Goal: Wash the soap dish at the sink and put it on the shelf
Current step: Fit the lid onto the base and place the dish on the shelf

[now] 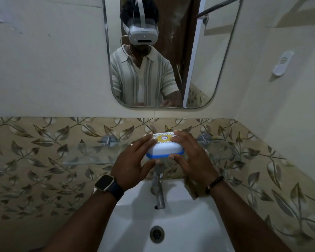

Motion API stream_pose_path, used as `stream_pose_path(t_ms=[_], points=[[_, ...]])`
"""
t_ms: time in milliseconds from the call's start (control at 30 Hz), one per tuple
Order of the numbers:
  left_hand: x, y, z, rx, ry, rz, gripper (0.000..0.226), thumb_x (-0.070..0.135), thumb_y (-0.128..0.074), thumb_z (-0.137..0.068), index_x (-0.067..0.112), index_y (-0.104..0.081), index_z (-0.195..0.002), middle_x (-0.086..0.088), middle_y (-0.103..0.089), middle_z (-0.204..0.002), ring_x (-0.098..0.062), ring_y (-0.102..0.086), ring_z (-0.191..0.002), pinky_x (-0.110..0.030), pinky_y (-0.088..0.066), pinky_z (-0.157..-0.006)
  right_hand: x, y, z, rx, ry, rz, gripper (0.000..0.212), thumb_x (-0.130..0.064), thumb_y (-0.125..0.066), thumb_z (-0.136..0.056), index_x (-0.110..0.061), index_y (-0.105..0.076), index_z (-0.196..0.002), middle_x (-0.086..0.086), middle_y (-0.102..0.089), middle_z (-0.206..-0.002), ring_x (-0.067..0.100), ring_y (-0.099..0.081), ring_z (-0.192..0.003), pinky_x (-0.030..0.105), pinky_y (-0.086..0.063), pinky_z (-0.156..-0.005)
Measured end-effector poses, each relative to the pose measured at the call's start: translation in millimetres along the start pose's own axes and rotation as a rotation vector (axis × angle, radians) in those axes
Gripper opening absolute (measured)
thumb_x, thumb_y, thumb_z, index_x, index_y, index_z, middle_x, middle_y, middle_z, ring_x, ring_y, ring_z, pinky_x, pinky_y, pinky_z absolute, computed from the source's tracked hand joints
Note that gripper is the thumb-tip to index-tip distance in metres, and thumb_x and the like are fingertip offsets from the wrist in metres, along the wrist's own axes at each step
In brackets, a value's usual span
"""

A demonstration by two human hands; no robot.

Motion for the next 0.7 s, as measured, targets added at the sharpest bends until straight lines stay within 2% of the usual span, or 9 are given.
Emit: stream_pose_path(t_ms=[100,267,367,433,533,600,700], points=[[-11.1,-10.3,-7.9,-0.013,0.036,-0.048,0.055,0.033,-0.068,-0.094,0.013,-0.053,-0.143,-0.010,-0.049,-0.152,-0.030,-0.057,-0.128,-0.048,-0.055,-0.096,19.5,-13.4,-8.1,-0.017,-0.052,0.016,0.050,-0.022,-0.075,-0.087,-0.016,-0.052,-0.132,0.003,-0.047,-0.144,0.006,-0.040,-0.132,0.017,-0.038,-0.106],[-25.4,-24.5,-13.7,-0.037,0.050,-0.108,0.049,0.031,-0.067,-0.094,0.014,-0.058,-0.139,-0.011,-0.053,-0.149,-0.030,-0.062,-0.119,-0.042,-0.059,-0.088,45.0,-39.0,-9.1,-0.056,-0.119,0.046,0.049,-0.027,-0.072,-0.089,-0.024,-0.049,-0.132,-0.008,-0.043,-0.142,-0.005,-0.039,-0.123,0.017,-0.045,-0.099],[-29.7,-31.8,-12.4,-0.030,0.033,-0.136,0.046,0.027,-0.070,-0.092,0.013,-0.061,-0.135,-0.013,-0.058,-0.143,-0.031,-0.063,-0.115,-0.037,-0.058,-0.084,53.6,-47.0,-8.1,-0.055,-0.142,0.040,0.047,-0.032,-0.068,-0.091,-0.031,-0.046,-0.132,-0.015,-0.041,-0.140,-0.008,-0.039,-0.119,0.003,-0.040,-0.091],[-29.2,-32.3,-12.6,-0.015,0.021,-0.141,0.044,0.033,-0.065,-0.094,0.012,-0.063,-0.133,-0.012,-0.059,-0.141,-0.030,-0.063,-0.114,-0.033,-0.054,-0.083,54.1,-46.5,-8.1,-0.058,-0.144,0.024,0.048,-0.035,-0.067,-0.090,-0.033,-0.044,-0.133,-0.018,-0.040,-0.141,-0.010,-0.039,-0.119,-0.004,-0.037,-0.087],[-28.9,-32.1,-12.8,-0.006,0.017,-0.132,0.045,0.039,-0.056,-0.096,0.013,-0.064,-0.132,-0.011,-0.060,-0.140,-0.029,-0.063,-0.115,-0.031,-0.054,-0.082,55.7,-45.9,-7.4,-0.057,-0.143,0.010,0.054,-0.037,-0.066,-0.090,-0.033,-0.041,-0.138,-0.016,-0.038,-0.143,-0.008,-0.038,-0.122,-0.002,-0.038,-0.089],[-28.0,-31.0,-12.1,-0.008,0.032,-0.112,0.045,0.036,-0.062,-0.096,0.013,-0.062,-0.134,-0.011,-0.060,-0.141,-0.029,-0.062,-0.116,-0.036,-0.059,-0.083,54.8,-44.1,-6.9,-0.051,-0.155,0.005,0.061,-0.038,-0.068,-0.089,-0.034,-0.037,-0.142,-0.014,-0.037,-0.146,-0.004,-0.039,-0.125,0.001,-0.040,-0.090],[-25.2,-26.4,-11.3,0.013,0.061,-0.085,0.048,0.034,-0.066,-0.094,0.012,-0.060,-0.136,-0.012,-0.058,-0.143,-0.029,-0.059,-0.121,-0.041,-0.060,-0.086,49.5,-39.6,-4.6,-0.009,-0.136,-0.002,0.067,-0.039,-0.069,-0.090,-0.033,-0.034,-0.147,-0.010,-0.033,-0.152,0.001,-0.035,-0.137,0.002,-0.035,-0.100]])
Point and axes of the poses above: each hand's wrist, its own z-axis away from the middle knuckle, its own y-axis out of the back of the hand, x = y × z, the point moved 3 cm from there along -z, towards the middle knuckle
